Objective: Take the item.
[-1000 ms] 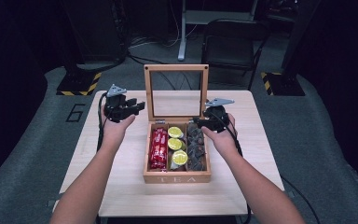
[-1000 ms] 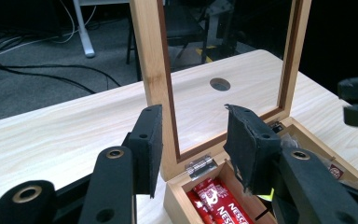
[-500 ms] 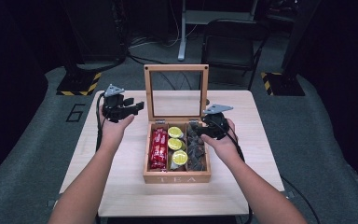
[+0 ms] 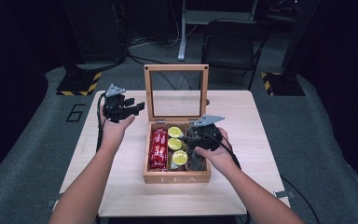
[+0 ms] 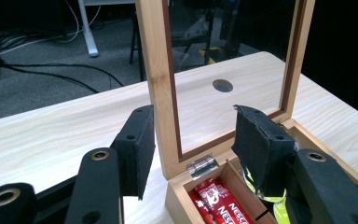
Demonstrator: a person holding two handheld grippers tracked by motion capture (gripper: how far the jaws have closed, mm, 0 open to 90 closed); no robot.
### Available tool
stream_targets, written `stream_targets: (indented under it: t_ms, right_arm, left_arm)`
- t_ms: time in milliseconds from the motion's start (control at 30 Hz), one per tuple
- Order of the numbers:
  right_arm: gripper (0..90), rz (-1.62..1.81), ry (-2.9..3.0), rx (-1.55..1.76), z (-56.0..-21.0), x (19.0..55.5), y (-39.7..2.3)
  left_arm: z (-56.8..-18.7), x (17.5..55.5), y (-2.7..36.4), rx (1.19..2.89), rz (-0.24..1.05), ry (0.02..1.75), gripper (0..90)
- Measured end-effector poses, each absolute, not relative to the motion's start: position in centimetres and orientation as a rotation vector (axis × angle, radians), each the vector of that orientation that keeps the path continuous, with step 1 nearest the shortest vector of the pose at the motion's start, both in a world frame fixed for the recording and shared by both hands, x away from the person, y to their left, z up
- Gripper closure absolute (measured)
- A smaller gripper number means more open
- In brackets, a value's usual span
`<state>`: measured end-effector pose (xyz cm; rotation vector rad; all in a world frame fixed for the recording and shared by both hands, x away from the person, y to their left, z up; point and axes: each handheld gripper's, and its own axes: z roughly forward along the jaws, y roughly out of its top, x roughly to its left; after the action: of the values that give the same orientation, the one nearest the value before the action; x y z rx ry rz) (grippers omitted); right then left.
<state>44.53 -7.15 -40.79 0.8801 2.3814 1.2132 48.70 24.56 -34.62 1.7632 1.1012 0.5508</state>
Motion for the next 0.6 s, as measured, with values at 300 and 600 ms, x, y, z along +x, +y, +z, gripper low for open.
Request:
stream_targets:
  t_ms: [300, 600]
  right_arm:
    - [36.2, 1.210, 2.442, 0.831, -42.0, 42.5, -5.9]
    - [35.0, 1.190, 2.472, 0.816, -43.5, 41.4, -5.4]
  left_arm:
    - [-34.6, 48.7, 24.8, 1.762, 0.552, 1.108, 47.9]
    - [-34.8, 48.6, 24.8, 1.763, 0.553, 1.106, 47.9]
